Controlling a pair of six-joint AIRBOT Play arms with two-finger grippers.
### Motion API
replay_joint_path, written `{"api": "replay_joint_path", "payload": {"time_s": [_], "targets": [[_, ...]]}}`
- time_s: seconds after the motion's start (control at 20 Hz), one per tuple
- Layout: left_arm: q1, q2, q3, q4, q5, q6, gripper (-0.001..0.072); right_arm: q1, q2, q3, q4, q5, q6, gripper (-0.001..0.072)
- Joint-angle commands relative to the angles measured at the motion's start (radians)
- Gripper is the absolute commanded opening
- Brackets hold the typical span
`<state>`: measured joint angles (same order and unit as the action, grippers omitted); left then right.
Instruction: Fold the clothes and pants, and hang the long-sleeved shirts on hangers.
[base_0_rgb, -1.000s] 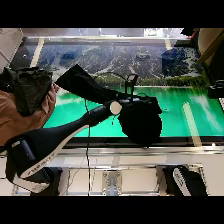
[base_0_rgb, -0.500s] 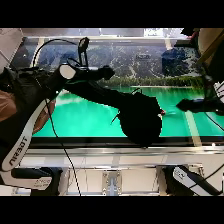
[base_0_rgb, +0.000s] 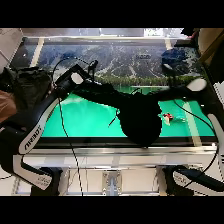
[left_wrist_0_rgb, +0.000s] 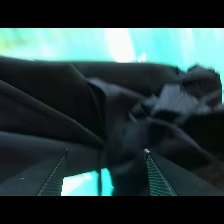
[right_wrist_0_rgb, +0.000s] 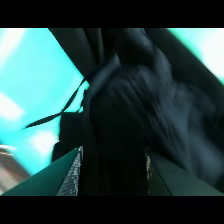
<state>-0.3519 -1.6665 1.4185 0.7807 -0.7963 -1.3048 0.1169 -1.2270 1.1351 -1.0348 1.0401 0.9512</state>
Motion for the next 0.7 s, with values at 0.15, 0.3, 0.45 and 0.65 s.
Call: {"api": "replay_joint_path", "payload": {"time_s": [0.15, 0.3, 0.45, 0.65], "targets": [[0.237, 0.048, -0.001, -0.004, -0.008, -0.087, 0.0529, 0.188, -0.198, 0.313, -0.458, 0.101, 0.137, 0.0483], [0.336, 0.052, -0.001, -0.003, -0.088, -0.088, 0.0529, 0.171, -0.322, 0.382, -0.393, 0.294, 0.131, 0.0487], [0.408, 0.052, -0.001, -0.003, -0.132, -0.087, 0.0529, 0.17, -0.351, 0.381, -0.38, 0.427, 0.129, 0.0486], [0.459, 0.051, -0.001, -0.002, -0.129, -0.109, 0.0529, 0.17, -0.36, 0.381, -0.362, 0.343, 0.106, 0.0474]]}}
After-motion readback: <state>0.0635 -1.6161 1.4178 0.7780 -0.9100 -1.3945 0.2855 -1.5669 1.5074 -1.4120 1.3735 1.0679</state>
